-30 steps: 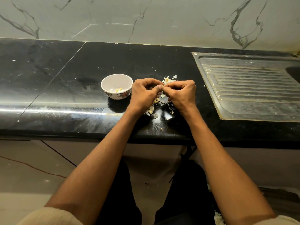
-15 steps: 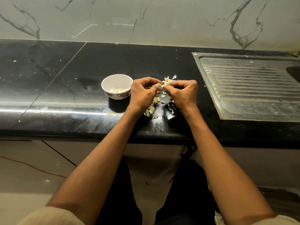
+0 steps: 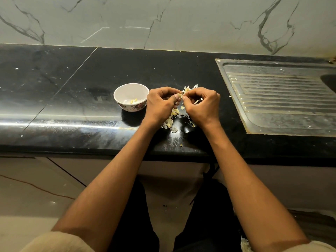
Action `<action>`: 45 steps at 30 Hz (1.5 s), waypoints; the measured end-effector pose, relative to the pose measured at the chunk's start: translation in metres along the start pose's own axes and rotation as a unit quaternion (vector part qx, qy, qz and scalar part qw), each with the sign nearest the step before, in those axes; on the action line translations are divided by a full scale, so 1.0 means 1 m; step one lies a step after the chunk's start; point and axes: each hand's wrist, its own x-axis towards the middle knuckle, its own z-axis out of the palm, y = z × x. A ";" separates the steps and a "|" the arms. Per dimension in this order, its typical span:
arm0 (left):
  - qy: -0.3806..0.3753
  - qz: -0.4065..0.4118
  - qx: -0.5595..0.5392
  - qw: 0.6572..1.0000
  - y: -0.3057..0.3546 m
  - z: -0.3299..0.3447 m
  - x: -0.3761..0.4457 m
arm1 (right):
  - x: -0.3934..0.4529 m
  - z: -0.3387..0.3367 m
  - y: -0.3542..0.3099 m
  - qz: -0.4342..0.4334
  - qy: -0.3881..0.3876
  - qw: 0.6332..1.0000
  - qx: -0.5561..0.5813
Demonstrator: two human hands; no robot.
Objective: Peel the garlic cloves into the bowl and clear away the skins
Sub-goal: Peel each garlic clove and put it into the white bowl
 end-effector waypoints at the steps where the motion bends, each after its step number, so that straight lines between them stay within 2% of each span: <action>1: -0.001 0.001 0.001 1.000 0.000 0.000 0.000 | 0.000 0.001 0.000 -0.007 -0.001 1.000 -0.005; 10: -0.013 -0.003 -0.017 1.000 -0.001 -0.001 0.001 | 0.004 0.000 -0.001 0.074 -0.032 0.995 0.064; 16: -0.025 -0.005 -0.018 1.000 0.000 0.000 0.001 | 0.006 0.002 0.001 0.086 -0.040 0.992 0.082; 20: -0.022 -0.015 -0.023 0.999 0.002 -0.001 0.000 | 0.005 0.003 0.002 0.064 -0.047 0.996 0.048; 26: -0.026 -0.011 -0.006 1.000 0.001 0.001 0.001 | 0.000 0.003 0.002 -0.016 -0.007 1.000 -0.010; 35: -0.032 -0.009 0.027 0.999 -0.003 0.001 0.001 | -0.002 -0.001 0.000 -0.040 -0.016 0.999 -0.025; 45: -0.035 0.029 0.069 0.997 -0.001 0.001 0.000 | -0.001 0.000 0.002 -0.049 -0.018 0.998 -0.034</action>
